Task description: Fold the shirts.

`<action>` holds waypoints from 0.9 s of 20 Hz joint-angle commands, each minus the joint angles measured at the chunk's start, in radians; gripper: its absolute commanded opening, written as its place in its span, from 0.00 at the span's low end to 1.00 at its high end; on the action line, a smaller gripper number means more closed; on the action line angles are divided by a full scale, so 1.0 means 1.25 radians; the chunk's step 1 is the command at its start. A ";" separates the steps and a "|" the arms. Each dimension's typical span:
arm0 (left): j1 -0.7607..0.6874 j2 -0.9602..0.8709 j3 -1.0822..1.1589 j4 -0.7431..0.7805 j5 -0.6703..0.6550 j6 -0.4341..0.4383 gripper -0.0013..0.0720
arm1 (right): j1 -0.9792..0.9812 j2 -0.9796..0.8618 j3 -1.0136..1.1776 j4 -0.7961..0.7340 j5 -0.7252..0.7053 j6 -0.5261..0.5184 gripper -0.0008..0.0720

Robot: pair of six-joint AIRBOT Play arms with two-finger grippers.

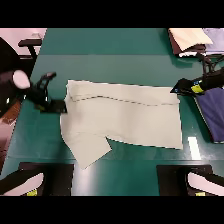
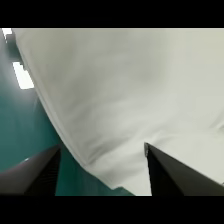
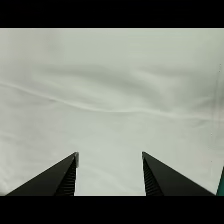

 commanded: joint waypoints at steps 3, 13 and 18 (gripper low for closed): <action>0.000 0.258 -0.329 -0.096 -0.020 -0.086 0.84 | 0.000 0.086 -0.024 0.006 -0.026 -0.002 0.63; 0.000 0.299 -0.490 -0.241 0.203 -0.079 0.84 | 0.001 0.100 -0.024 0.007 -0.015 -0.002 0.63; 0.000 0.299 -0.518 -0.275 0.205 -0.078 0.76 | 0.000 0.100 -0.024 0.006 0.009 -0.002 0.63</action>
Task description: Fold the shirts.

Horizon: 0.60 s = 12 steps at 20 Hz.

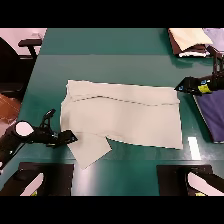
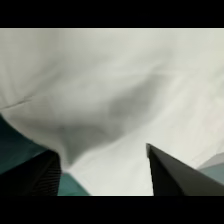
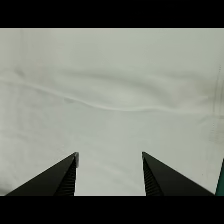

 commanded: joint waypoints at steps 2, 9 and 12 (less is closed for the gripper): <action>0.000 0.001 -0.006 -0.043 0.010 0.034 0.06 | -0.019 0.010 -0.004 -0.008 0.060 0.000 0.63; 0.000 0.001 0.053 -0.047 -0.060 0.086 0.05 | -0.302 0.162 -0.345 -0.152 0.209 0.000 0.79; 0.000 0.001 0.053 -0.047 -0.052 0.086 0.05 | -0.411 0.169 -0.493 -0.133 0.201 -0.001 0.80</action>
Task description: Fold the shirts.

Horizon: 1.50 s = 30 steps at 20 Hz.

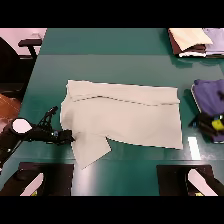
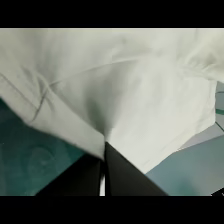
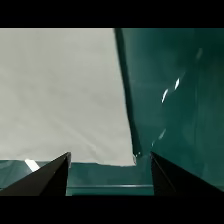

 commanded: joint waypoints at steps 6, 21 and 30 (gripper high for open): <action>0.000 0.001 0.006 -0.003 -0.002 0.008 0.05 | -0.031 -0.059 -0.228 0.093 -0.106 -0.005 0.61; 0.000 0.308 0.048 0.078 -0.443 -0.161 0.04 | 0.092 0.208 -0.121 -0.124 0.136 -0.017 0.04; 0.001 -0.092 0.279 0.096 -0.055 0.032 0.05 | 0.136 -0.007 0.109 -0.009 -0.004 -0.028 0.03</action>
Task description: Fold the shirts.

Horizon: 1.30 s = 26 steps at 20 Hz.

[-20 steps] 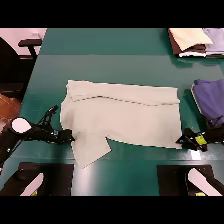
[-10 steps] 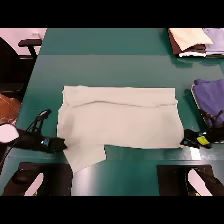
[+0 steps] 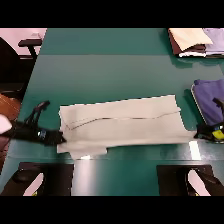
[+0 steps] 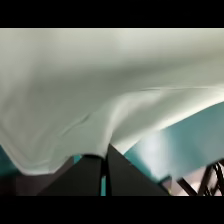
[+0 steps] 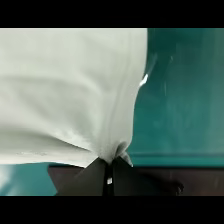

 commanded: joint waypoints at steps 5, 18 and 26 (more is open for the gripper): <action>0.001 -0.415 0.252 0.041 0.218 0.116 0.05 | 0.151 -0.360 0.282 0.048 -0.133 -0.005 0.04; 0.001 -0.478 0.364 0.040 0.250 0.103 0.85 | 0.078 -0.565 0.524 0.203 -0.107 -0.104 0.65; -0.059 -0.479 0.377 -0.093 0.261 0.102 0.05 | -0.127 -0.552 0.293 0.269 -0.117 -0.189 0.90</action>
